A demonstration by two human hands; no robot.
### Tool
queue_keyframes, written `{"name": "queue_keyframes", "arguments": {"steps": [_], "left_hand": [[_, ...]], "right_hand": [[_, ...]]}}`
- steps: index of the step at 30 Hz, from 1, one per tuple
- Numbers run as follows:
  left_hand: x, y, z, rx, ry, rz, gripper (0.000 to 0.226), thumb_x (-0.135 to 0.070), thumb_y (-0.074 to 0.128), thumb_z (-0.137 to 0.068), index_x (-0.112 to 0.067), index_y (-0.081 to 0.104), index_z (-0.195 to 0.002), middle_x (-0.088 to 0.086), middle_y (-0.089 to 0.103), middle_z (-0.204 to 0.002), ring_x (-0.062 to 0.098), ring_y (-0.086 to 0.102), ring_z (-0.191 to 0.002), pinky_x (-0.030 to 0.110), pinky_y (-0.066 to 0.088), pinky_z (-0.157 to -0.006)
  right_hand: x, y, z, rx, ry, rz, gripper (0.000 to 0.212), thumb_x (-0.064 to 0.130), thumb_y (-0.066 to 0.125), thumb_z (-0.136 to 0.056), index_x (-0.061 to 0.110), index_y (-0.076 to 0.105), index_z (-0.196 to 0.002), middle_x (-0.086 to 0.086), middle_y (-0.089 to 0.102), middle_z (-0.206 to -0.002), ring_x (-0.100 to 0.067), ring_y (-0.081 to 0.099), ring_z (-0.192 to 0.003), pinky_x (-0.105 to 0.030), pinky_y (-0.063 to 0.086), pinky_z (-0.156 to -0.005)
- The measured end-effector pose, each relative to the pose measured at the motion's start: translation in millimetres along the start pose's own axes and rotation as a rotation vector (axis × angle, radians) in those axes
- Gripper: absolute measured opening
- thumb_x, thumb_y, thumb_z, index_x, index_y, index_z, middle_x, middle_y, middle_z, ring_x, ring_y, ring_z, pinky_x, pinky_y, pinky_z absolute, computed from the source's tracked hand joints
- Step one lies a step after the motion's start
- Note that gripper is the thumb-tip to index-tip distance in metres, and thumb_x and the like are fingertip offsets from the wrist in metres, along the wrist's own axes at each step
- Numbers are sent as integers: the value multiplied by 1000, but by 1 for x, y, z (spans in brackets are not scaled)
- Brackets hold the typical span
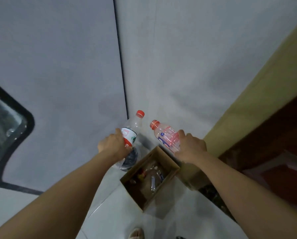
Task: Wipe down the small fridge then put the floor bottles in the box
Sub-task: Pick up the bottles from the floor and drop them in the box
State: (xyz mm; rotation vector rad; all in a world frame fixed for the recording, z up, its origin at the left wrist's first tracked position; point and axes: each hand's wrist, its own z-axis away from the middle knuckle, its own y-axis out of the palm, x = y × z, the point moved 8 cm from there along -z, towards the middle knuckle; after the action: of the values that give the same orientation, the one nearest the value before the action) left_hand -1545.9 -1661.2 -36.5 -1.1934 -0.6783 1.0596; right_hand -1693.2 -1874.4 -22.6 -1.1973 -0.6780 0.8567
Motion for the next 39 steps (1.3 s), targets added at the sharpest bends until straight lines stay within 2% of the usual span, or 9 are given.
{"name": "queue_keyframes", "arguments": {"steps": [3, 10, 13, 16, 23, 28, 32, 35, 39], "left_hand": [[4, 13, -13, 15, -100, 60, 72, -54, 65, -75, -19, 30, -128, 7, 59, -114, 26, 61, -97, 34, 45, -73], [-6, 81, -6, 81, -433, 211, 70, -52, 68, -73, -20, 34, -125, 7, 61, -115, 28, 61, -100, 35, 49, -81], [-20, 113, 11, 126, -541, 233, 67, -54, 66, -72, -20, 34, -121, 7, 61, -111, 27, 61, -98, 33, 44, -76], [-35, 146, 21, 174, -596, 264, 67, -53, 67, -72, -20, 33, -121, 5, 61, -110, 26, 61, -96, 32, 43, -74], [-44, 240, 21, 293, -715, 344, 69, -52, 68, -72, -21, 33, -122, 4, 61, -110, 24, 62, -96, 32, 42, -72], [-41, 320, 5, 369, -740, 384, 68, -52, 69, -73, -20, 34, -122, 4, 61, -112, 23, 61, -98, 32, 41, -73], [-41, 393, -19, 412, -737, 422, 68, -51, 70, -72, -20, 34, -122, 3, 60, -110, 22, 60, -97, 32, 41, -73], [-38, 452, -42, 397, -763, 463, 68, -52, 68, -74, -19, 34, -122, 4, 60, -110, 23, 60, -99, 33, 41, -75], [-28, 525, -74, 358, -788, 496, 68, -47, 68, -77, -16, 34, -128, 7, 59, -117, 25, 59, -106, 37, 45, -86]], "right_hand": [[0, 9, -37, 27, -68, 32, 75, 50, 66, -78, 20, 24, -132, -8, 51, -113, -24, 58, -94, -29, 40, -66], [7, 54, -119, 142, -375, 136, 78, 53, 68, -75, 20, 25, -131, -7, 53, -112, -22, 59, -91, -29, 41, -67], [3, 80, -133, 220, -466, 158, 76, 54, 68, -75, 20, 27, -129, -6, 53, -109, -20, 55, -86, -29, 42, -67], [-2, 111, -139, 289, -528, 151, 79, 51, 69, -74, 18, 26, -132, -7, 54, -111, -24, 59, -93, -31, 47, -73], [-12, 200, -150, 411, -492, 68, 67, 45, 69, -75, 19, 34, -126, -1, 56, -101, -23, 59, -87, -29, 39, -67], [-16, 276, -165, 438, -473, 57, 65, 44, 69, -76, 23, 35, -127, 5, 45, -86, -17, 49, -74, -28, 35, -62], [-17, 353, -186, 478, -466, 22, 67, 44, 71, -74, 22, 35, -126, -1, 58, -110, -22, 58, -93, -28, 36, -65], [-13, 415, -201, 494, -476, 18, 67, 46, 71, -74, 22, 36, -125, -3, 59, -114, -22, 60, -98, -26, 33, -61], [-5, 494, -229, 466, -493, 59, 76, 48, 71, -75, 21, 30, -134, -8, 57, -119, -25, 60, -101, -30, 42, -73]]}}
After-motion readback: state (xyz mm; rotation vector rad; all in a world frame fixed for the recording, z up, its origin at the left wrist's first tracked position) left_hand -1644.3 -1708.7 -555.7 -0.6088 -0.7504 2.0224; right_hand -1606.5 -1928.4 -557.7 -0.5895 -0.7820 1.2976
